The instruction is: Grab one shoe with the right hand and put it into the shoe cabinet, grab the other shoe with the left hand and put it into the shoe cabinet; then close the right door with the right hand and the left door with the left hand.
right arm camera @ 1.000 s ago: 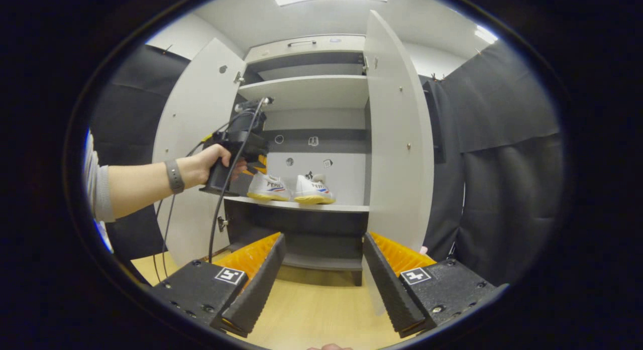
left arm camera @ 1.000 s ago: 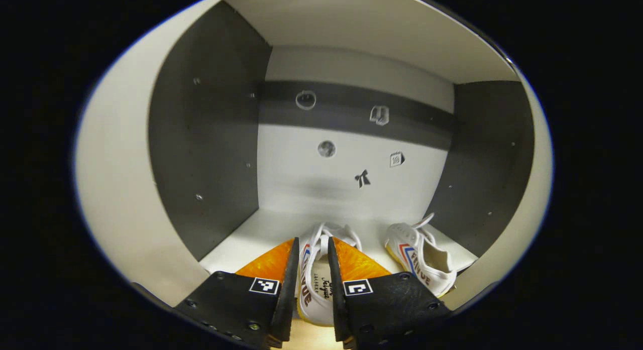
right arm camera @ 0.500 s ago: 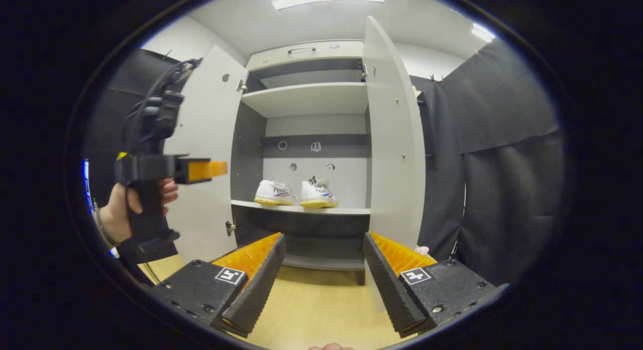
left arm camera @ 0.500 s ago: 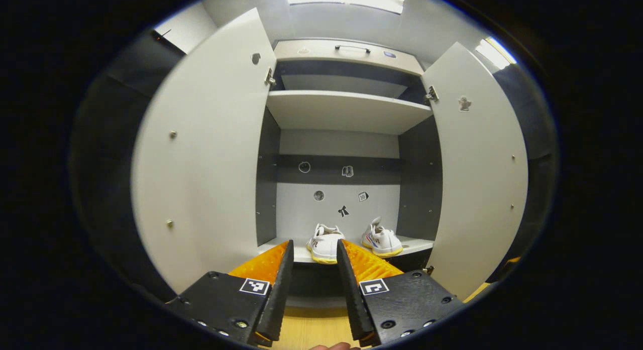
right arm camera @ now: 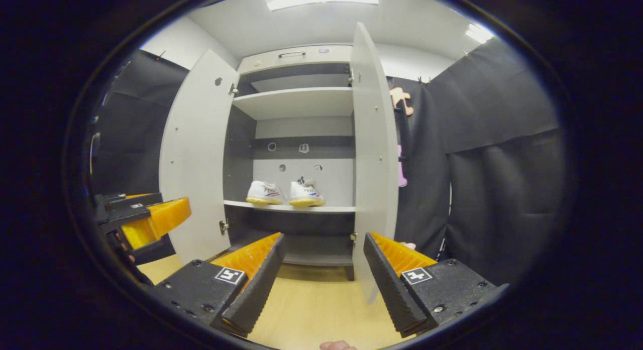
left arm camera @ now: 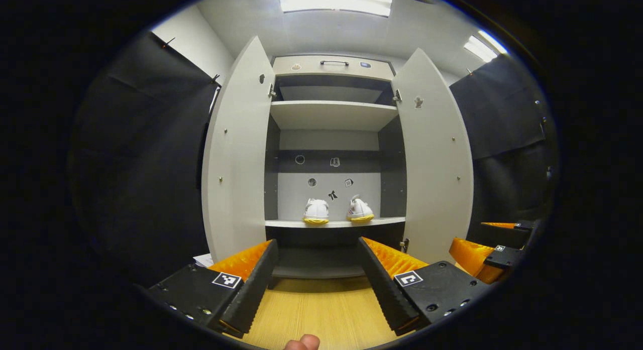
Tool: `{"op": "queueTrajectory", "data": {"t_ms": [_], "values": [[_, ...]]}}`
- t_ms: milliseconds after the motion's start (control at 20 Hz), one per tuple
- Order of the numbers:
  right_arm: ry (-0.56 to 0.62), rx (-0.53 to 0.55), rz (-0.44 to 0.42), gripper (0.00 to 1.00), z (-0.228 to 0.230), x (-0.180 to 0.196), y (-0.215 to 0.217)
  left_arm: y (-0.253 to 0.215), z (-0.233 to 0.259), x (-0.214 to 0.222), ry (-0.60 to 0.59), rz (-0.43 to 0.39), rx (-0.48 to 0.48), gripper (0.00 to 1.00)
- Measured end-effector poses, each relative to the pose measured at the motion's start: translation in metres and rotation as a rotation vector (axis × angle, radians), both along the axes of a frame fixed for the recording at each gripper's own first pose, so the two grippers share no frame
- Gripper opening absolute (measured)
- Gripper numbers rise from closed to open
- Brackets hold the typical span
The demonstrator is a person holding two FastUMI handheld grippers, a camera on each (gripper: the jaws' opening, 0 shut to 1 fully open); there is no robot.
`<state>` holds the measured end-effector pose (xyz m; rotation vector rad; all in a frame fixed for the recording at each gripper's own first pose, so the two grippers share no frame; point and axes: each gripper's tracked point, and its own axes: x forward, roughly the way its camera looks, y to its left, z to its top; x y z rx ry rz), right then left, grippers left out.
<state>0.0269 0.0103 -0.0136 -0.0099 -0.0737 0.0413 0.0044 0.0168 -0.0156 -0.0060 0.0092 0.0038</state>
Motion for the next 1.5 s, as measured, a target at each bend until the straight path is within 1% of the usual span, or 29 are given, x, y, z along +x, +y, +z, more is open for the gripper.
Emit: {"op": "queueTrajectory", "data": {"t_ms": [150, 250, 350, 400, 450, 500, 550, 600, 650, 700, 800, 950, 1100, 1150, 1300, 1400, 1500], "values": [[-0.002, -0.019, -0.091, 0.98, 0.012, 0.004, -0.049, -0.001, -0.011, -0.007, 0.029, -0.019, 0.006, 0.94], [-0.018, -0.036, -0.159, 0.98, 0.029, 0.015, -0.087, 0.004, -0.018, -0.008, 0.055, -0.015, -0.018, 0.94], [-0.044, -0.070, -0.241, 0.98, 0.052, 0.029, -0.125, 0.012, -0.026, -0.011, 0.084, 0.007, -0.034, 0.95], [-0.065, -0.078, -0.270, 0.96, 0.066, 0.035, -0.139, 0.017, -0.030, -0.012, 0.100, 0.016, -0.037, 0.95], [-0.084, -0.083, -0.287, 0.99, 0.080, 0.041, -0.150, 0.020, -0.033, -0.013, 0.110, 0.026, -0.035, 0.95], [-0.099, -0.086, -0.299, 0.98, 0.091, 0.048, -0.158, 0.024, -0.034, -0.014, 0.115, 0.037, -0.028, 0.95], [-0.110, -0.090, -0.313, 0.98, 0.099, 0.054, -0.166, 0.027, -0.036, -0.015, 0.118, 0.048, -0.021, 1.00], [-0.107, -0.093, -0.337, 0.98, 0.105, 0.062, -0.175, 0.030, -0.035, -0.017, 0.119, 0.058, -0.012, 0.95], [-0.103, -0.088, -0.350, 0.96, 0.111, 0.068, -0.182, 0.030, -0.033, -0.016, 0.111, 0.060, -0.009, 0.94], [-0.104, -0.075, -0.349, 0.98, 0.119, 0.075, -0.186, 0.028, -0.032, -0.015, 0.109, 0.054, -0.012, 0.93], [-0.118, -0.049, -0.326, 0.98, 0.135, 0.088, -0.185, 0.024, -0.032, -0.016, 0.111, 0.041, -0.023, 0.92], [-0.149, -0.049, -0.314, 0.98, 0.154, 0.103, -0.186, 0.026, -0.032, -0.015, 0.117, 0.046, -0.014, 0.92], [-0.160, -0.048, -0.319, 0.98, 0.166, 0.104, -0.185, 0.027, -0.037, -0.012, 0.131, 0.047, -0.019, 0.92], [-0.157, -0.037, -0.290, 0.98, 0.165, 0.105, -0.178, 0.026, -0.038, -0.012, 0.135, 0.047, -0.019, 0.92], [-0.158, -0.057, -0.305, 0.95, 0.162, 0.106, -0.172, 0.023, -0.036, -0.008, 0.131, 0.040, -0.014, 0.93], [-0.175, -0.076, -0.313, 0.96, 0.164, 0.102, -0.171, 0.017, -0.036, -0.006, 0.129, 0.022, -0.012, 0.92], [-0.180, -0.068, -0.287, 0.96, 0.164, 0.100, -0.155, 0.013, -0.038, -0.005, 0.136, 0.006, -0.012, 0.92]]}}
